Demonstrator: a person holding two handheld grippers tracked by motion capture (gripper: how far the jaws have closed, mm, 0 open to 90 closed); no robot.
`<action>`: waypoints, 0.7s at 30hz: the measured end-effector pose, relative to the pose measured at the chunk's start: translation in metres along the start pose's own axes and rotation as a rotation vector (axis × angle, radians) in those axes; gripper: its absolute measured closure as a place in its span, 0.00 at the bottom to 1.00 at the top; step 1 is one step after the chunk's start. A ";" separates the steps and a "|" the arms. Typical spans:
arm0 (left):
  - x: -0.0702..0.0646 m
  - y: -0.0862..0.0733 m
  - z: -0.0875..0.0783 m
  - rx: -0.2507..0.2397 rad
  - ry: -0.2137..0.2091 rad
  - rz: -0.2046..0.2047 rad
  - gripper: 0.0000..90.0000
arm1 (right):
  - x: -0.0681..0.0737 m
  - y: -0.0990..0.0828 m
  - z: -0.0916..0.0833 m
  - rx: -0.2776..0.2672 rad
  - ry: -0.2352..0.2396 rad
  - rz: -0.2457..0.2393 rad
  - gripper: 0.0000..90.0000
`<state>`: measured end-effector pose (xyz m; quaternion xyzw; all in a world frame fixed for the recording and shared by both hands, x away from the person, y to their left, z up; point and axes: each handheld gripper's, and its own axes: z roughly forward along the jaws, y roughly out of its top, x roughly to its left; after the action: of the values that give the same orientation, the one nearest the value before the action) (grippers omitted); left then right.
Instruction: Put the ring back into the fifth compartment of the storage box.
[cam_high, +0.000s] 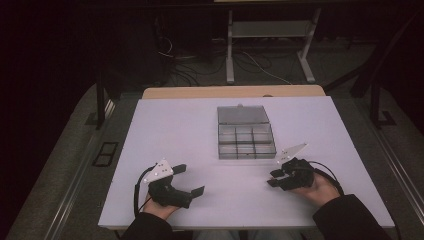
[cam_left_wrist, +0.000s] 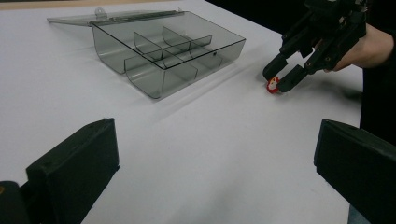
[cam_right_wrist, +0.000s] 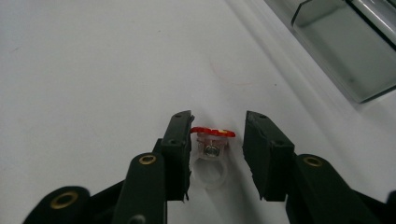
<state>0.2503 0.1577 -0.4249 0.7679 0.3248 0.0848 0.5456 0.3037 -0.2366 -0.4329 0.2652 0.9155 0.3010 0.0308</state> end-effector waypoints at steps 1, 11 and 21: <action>0.000 0.000 0.000 0.000 0.000 0.000 0.00 | 0.000 0.000 0.000 -0.002 0.002 0.000 0.69; 0.000 0.000 0.000 0.000 0.001 0.001 0.00 | -0.003 -0.001 0.001 0.009 0.034 0.021 0.77; 0.000 0.000 0.001 0.005 -0.002 0.006 0.00 | -0.004 0.000 -0.001 0.003 0.044 0.031 0.78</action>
<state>0.2503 0.1568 -0.4255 0.7702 0.3224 0.0848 0.5438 0.3069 -0.2392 -0.4328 0.2729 0.9121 0.3060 0.0054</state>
